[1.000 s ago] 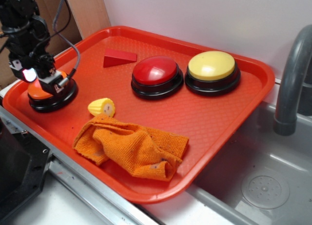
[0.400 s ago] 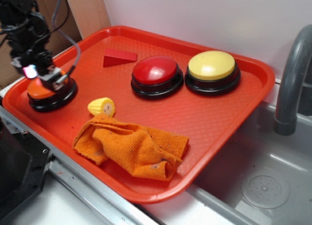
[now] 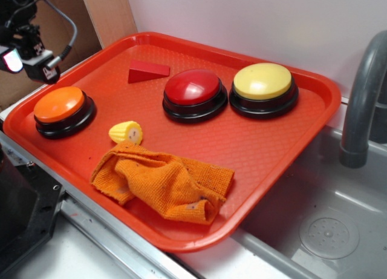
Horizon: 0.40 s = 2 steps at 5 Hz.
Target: Push the orange button.
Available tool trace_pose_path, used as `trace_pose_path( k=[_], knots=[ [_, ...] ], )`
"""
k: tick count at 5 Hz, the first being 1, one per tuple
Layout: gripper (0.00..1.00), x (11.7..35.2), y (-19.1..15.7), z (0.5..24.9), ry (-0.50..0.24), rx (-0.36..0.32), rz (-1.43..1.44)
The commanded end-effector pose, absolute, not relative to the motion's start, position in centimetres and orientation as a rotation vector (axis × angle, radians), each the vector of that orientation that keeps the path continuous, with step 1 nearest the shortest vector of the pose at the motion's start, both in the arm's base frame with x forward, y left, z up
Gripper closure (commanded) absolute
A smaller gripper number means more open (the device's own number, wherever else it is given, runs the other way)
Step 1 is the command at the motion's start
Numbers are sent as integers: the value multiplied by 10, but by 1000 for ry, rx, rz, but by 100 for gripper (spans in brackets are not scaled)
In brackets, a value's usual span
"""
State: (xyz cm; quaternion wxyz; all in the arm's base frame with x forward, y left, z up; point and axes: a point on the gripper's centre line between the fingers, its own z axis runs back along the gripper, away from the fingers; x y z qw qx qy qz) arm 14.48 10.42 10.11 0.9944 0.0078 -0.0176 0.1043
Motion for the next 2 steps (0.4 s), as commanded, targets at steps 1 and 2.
trace_pose_path(
  k=[1,2],
  knots=[
    [0,153,106,136,-89,61,210],
    [0,151,104,147,-91,63,218]
  ],
)
